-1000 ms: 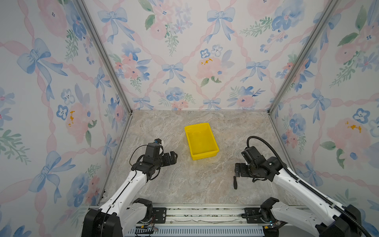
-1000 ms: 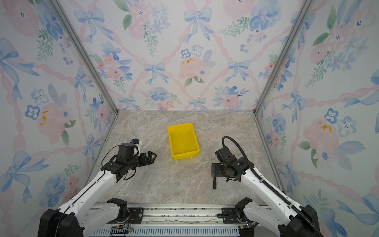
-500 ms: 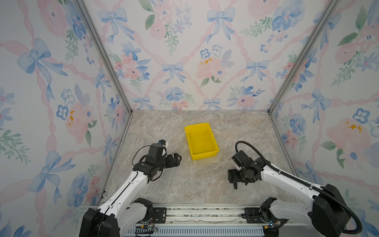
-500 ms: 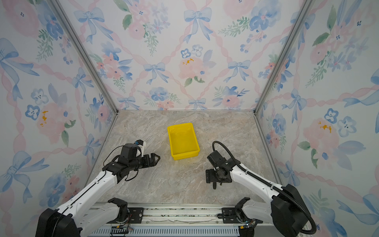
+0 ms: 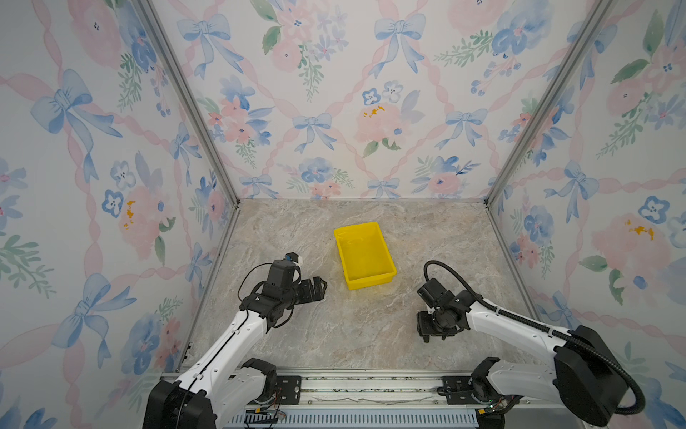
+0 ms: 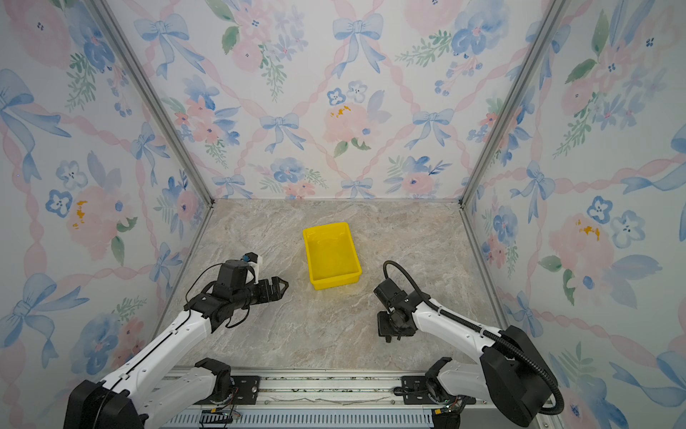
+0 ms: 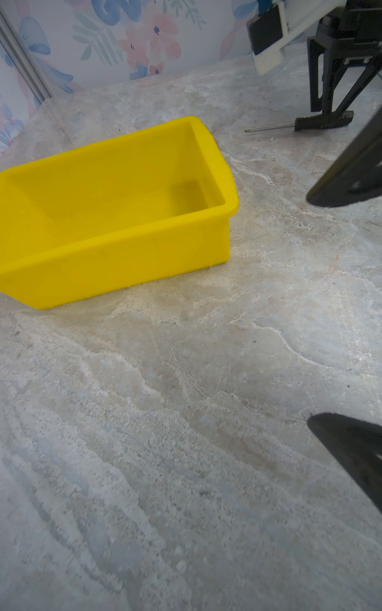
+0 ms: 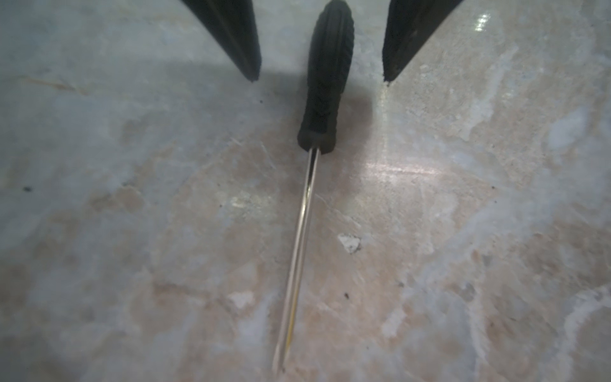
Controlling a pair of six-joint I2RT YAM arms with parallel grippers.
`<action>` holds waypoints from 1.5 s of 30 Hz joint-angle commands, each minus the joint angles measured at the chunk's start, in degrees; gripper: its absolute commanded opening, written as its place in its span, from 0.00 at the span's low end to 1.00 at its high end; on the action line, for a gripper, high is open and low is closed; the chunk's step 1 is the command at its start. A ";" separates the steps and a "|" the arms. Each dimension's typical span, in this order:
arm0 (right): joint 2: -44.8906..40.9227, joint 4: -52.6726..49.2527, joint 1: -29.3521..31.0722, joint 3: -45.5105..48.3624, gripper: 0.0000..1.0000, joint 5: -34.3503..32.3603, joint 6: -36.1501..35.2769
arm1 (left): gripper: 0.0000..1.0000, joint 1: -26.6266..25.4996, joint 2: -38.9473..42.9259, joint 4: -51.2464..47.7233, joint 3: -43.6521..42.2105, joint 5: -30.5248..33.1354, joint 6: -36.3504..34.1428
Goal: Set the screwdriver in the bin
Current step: 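Lower the right gripper and close it on the screwdriver handle, then lift the screwdriver with the right gripper and carry it over the yellow bin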
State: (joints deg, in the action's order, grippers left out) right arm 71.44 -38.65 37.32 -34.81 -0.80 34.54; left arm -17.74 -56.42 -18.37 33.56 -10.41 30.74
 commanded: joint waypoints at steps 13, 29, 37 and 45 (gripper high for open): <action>3.40 1.55 1.08 0.45 0.34 0.28 -0.36 | 0.98 -0.28 0.00 -1.08 -0.68 2.50 0.02; -5.59 -0.35 4.27 -3.35 0.02 -6.18 -1.76 | 0.98 -0.24 0.66 -0.85 -0.30 5.02 -0.33; -1.45 -4.32 4.40 -20.06 0.00 -9.14 -7.57 | 0.98 -0.24 1.07 -0.78 0.26 6.19 -2.37; 12.67 -2.51 4.59 -38.50 0.00 -5.68 -8.94 | 0.98 -0.22 1.20 -0.45 0.30 7.71 -1.31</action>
State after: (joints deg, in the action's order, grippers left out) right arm 79.68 -41.04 41.36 -68.60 -7.94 27.14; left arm -17.74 -55.81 -18.37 33.43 -4.16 30.02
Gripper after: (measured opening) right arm 0.189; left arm 0.979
